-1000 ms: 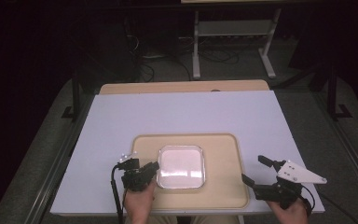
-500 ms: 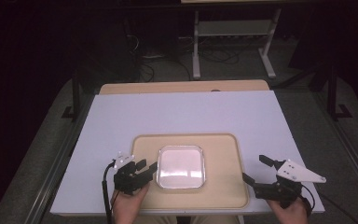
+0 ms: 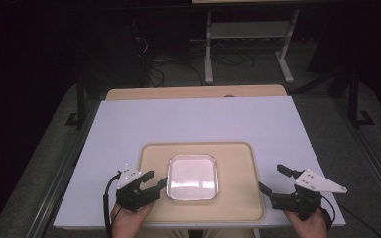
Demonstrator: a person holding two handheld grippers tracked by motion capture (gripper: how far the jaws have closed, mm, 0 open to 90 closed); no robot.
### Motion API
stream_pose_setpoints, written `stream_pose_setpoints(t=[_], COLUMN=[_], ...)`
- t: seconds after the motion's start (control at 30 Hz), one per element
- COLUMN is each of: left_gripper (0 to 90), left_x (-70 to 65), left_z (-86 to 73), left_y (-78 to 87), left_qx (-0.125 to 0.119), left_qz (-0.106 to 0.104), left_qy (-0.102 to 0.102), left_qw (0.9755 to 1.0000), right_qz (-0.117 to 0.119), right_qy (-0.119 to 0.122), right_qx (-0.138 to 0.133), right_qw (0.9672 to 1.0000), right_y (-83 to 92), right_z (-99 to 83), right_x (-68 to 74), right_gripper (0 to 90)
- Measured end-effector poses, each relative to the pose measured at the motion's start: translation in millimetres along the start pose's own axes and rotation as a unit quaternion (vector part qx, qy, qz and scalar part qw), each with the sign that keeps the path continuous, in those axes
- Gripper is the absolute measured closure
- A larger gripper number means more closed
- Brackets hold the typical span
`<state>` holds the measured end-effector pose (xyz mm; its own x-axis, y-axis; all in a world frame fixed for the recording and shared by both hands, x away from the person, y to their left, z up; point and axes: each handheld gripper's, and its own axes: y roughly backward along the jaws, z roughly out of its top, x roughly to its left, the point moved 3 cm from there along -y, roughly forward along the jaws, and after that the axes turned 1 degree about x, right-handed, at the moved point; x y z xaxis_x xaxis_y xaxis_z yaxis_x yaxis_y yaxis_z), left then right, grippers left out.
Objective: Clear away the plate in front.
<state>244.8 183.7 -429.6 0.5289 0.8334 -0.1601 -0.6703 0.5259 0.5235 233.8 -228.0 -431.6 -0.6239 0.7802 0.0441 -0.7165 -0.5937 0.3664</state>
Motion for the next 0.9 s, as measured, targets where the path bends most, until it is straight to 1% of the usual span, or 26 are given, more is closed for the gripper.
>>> stream_pose_setpoints(t=[0.1,0.17,0.23,0.33,0.4,0.47,0.53,0.63,0.77,0.83,0.9], left_gripper=[41.1,39.7,38.6,35.3,34.1,32.3,29.5,28.1,25.7,24.9,24.4], left_x=[-0.9,-0.3,0.5,2.5,3.6,4.5,5.5,6.8,8.9,10.8,13.0], left_z=[-0.3,-0.7,-1.1,-1.4,-1.3,-1.1,-0.6,0.8,2.6,3.7,4.4], left_y=[1.7,3.9,6.5,10.2,12.9,15.3,17.6,21.6,24.7,26.0,28.9], left_qx=[-0.002,-0.007,-0.012,-0.02,-0.021,-0.023,-0.023,-0.03,-0.031,-0.028,-0.033], left_qz=[-0.008,-0.014,-0.017,-0.022,-0.027,-0.031,-0.037,-0.048,-0.058,-0.068,-0.071], left_qy=[-0.008,-0.01,-0.018,-0.022,-0.026,-0.037,-0.041,-0.05,-0.066,-0.068,-0.071], left_qw=[0.9999,0.9998,0.9996,0.9993,0.9991,0.9986,0.9982,0.9971,0.9957,0.995,0.9944], right_qz=[-0.001,-0.002,-0.003,-0.003,-0.003,-0.003,-0.004,-0.005,-0.005,-0.005,-0.005], right_qy=[0.001,0.001,0.001,0.001,0.001,0.0,-0.001,-0.002,-0.002,-0.002,-0.002], right_qx=[0.001,0.0,0.0,0.0,0.001,0.002,0.003,0.003,0.004,0.004,0.004], right_qw=[1.0,1.0,1.0,1.0,1.0,1.0,1.0,1.0,1.0,1.0,1.0], right_y=[0.2,0.4,0.6,0.6,0.3,0.0,-0.2,-0.3,-0.7,-0.7,-0.8], right_z=[0.0,0.1,0.0,0.1,0.3,0.3,0.3,0.2,0.2,0.2,0.1], right_x=[0.1,-0.1,-0.2,-0.2,0.1,0.3,0.2,-0.1,-0.3,-0.4,-0.5], right_gripper=[13.2,13.1,13.2,13.2,13.2,13.2,13.1,13.2,13.2,13.2,13.1])
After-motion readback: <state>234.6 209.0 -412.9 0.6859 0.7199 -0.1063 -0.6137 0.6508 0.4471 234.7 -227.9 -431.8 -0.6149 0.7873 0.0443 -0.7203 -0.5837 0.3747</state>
